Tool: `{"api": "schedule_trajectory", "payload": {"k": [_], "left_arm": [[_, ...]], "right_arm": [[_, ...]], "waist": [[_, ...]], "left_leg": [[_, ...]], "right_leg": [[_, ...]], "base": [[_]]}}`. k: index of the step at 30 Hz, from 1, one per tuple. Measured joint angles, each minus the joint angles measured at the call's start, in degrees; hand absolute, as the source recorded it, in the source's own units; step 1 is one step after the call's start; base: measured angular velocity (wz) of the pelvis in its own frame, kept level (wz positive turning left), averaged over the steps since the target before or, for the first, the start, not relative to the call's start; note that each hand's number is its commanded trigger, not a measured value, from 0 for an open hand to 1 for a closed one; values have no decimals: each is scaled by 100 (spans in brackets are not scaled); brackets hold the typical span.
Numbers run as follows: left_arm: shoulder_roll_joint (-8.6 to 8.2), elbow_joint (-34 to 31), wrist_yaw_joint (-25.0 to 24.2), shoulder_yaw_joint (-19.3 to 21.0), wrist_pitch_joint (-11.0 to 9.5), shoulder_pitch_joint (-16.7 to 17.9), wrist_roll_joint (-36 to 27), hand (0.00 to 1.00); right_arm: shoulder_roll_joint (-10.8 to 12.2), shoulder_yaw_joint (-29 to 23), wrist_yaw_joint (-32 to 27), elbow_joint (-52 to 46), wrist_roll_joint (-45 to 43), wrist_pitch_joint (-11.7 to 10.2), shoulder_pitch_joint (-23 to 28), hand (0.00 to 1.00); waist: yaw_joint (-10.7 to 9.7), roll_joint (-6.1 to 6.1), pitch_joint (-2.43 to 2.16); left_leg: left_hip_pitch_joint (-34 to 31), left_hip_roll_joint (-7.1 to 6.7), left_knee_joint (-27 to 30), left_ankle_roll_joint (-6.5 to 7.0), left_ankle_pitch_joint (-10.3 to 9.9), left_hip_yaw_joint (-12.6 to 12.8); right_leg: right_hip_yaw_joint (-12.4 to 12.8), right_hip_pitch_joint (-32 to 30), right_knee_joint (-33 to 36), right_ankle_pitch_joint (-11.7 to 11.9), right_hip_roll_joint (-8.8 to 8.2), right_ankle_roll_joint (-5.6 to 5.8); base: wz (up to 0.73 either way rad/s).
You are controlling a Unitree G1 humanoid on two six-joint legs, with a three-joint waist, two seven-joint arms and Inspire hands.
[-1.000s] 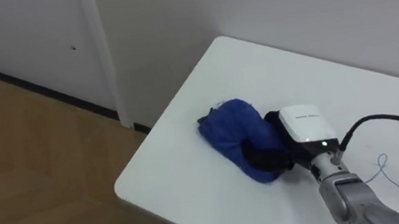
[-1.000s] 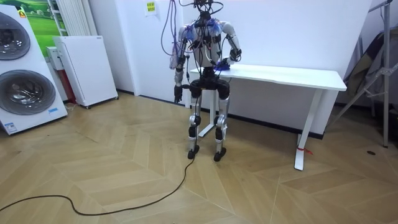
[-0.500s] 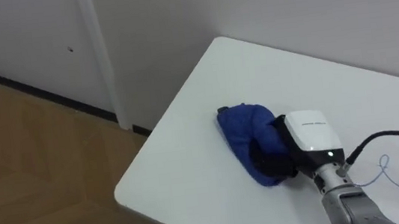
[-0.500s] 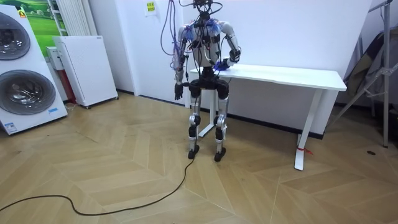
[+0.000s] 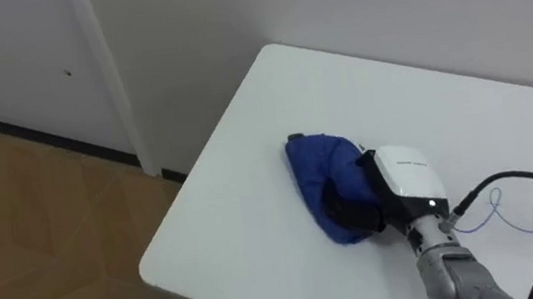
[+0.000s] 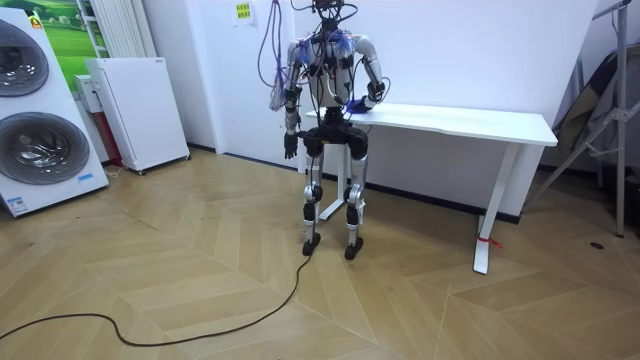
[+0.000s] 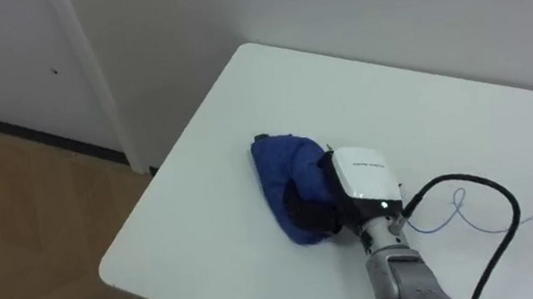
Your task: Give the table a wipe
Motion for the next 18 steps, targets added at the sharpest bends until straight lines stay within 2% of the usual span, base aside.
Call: {"api": "schedule_trajectory", "payload": {"k": [3, 4, 5, 6, 8, 11, 13, 16, 18], "left_arm": [[43, 266, 80, 514, 8, 78, 369, 0], [113, 331, 148, 776, 95, 188, 472, 0], [170, 333, 247, 1062, 206, 343, 640, 0], [193, 333, 281, 1186, 249, 421, 698, 0], [230, 333, 303, 1547, 339, 628, 695, 0], [257, 325, 303, 1614, 339, 654, 668, 0], [254, 277, 278, 1593, 288, 642, 641, 0], [243, 220, 270, 1366, 268, 593, 631, 0], [197, 221, 270, 1246, 268, 521, 620, 0]], "right_arm": [[-14, -820, -381, 237, 392, -343, 550, 100], [-15, -1232, -554, 323, 525, -355, 790, 100], [-31, -1713, -698, 475, 631, -363, 1001, 100], [-61, -1925, -761, 588, 732, -372, 1074, 100], [-279, -2609, -867, 1131, 1109, -408, 1180, 100], [-466, -2950, -875, 1572, 1385, -412, 1171, 100], [-543, -3061, -871, 1819, 1495, -409, 1170, 100], [-544, -3054, -870, 1874, 1488, -394, 1153, 100], [-499, -3007, -862, 1920, 1376, -294, 1022, 100]], "waist": [[-161, -28, -18], [-294, -77, -51], [-390, -121, -55], [-420, -135, -58], [-478, -149, -66], [-606, -149, -68], [-612, -155, -91], [-629, -152, -90], [-616, -144, -89]], "left_leg": [[32, -19, 16, 29, 20, 233], [46, -29, 16, 29, 20, 259], [62, -33, 17, 29, 20, 277], [68, -31, 18, 29, 20, 306], [103, -19, 28, 37, 15, 488], [84, -6, 45, 84, -17, 501], [116, 12, 53, 81, -41, 524], [110, 23, 122, 69, -61, 541], [110, 37, 147, 59, -66, 569]], "right_leg": [[88, 85, -34, -2, -35, 4], [94, 141, -80, -3, -49, 7], [84, 173, -92, -3, -60, 11], [90, 175, -83, -3, -64, 11], [134, 174, -69, 9, -80, 31], [137, 173, -14, 1, -83, 54], [270, 181, 27, -4, -73, 66], [343, 169, 84, 2, -56, 75], [334, 146, 118, 4, -51, 71]], "base": [[17], [19], [11], [-4], [-19], [-2], [-9], [-11], [-9]]}}
